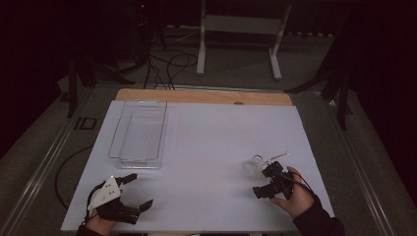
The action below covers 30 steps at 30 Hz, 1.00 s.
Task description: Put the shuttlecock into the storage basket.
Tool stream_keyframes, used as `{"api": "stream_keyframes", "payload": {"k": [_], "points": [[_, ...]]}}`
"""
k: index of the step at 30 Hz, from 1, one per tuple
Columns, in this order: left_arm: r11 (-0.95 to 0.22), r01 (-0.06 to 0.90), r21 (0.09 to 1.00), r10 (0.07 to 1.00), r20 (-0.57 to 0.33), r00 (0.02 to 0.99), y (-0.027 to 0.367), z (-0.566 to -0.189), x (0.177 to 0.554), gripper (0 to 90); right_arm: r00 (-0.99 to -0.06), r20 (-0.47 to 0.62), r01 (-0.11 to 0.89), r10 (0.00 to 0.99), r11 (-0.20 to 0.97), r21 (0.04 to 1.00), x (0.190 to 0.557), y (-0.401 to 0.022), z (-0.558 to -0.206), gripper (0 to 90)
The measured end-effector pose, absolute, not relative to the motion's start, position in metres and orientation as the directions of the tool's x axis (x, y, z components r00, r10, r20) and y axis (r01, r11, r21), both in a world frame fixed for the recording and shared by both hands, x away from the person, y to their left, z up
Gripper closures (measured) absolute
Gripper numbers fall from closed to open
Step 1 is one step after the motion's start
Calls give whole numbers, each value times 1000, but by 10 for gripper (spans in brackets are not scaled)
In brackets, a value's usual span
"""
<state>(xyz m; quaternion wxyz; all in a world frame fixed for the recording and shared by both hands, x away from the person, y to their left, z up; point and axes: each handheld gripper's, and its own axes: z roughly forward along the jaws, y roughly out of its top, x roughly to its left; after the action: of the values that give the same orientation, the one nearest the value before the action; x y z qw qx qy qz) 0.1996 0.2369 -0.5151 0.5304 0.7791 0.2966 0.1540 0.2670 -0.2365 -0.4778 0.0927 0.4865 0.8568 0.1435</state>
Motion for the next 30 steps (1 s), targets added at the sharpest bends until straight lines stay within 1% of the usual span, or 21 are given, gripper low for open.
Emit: {"api": "stream_keyframes", "payload": {"k": [5, 9, 11, 13, 14, 16, 25, 27, 30], "points": [[-264, 299, 917, 623, -75, 778, 237, -515, 200, 1, -485, 12, 830, 874, 456, 321, 272, -236, -480, 83], [-266, 299, 916, 623, -73, 779, 236, -515, 200, 1, -481, -8, 827, 877, 457, 326, 277, -234, -484, 88], [-267, 299, 916, 622, -73, 780, 236, -515, 200, 0, -487, -21, 815, 873, 463, 347, 279, -233, -484, 92], [-268, 299, 916, 621, -73, 780, 236, -516, 200, 1, -482, -12, 819, 876, 456, 348, 281, -232, -485, 92], [-269, 298, 916, 621, -72, 781, 236, -515, 200, 1, -477, -11, 821, 879, 450, 350, 282, -232, -485, 116], [-271, 298, 915, 621, -71, 781, 236, -516, 200, 1, -468, -18, 827, 883, 445, 343, 285, -231, -485, 131], [-270, 299, 915, 621, -72, 780, 236, -516, 200, 1, -431, -54, 842, 901, 423, 336, 297, -231, -484, 162], [-269, 300, 915, 621, -73, 780, 236, -516, 200, 1, -432, -64, 839, 900, 427, 336, 299, -231, -484, 196], [-269, 300, 915, 622, -73, 780, 236, -516, 200, 1, -427, -66, 843, 902, 424, 331, 302, -230, -485, 223]]}}
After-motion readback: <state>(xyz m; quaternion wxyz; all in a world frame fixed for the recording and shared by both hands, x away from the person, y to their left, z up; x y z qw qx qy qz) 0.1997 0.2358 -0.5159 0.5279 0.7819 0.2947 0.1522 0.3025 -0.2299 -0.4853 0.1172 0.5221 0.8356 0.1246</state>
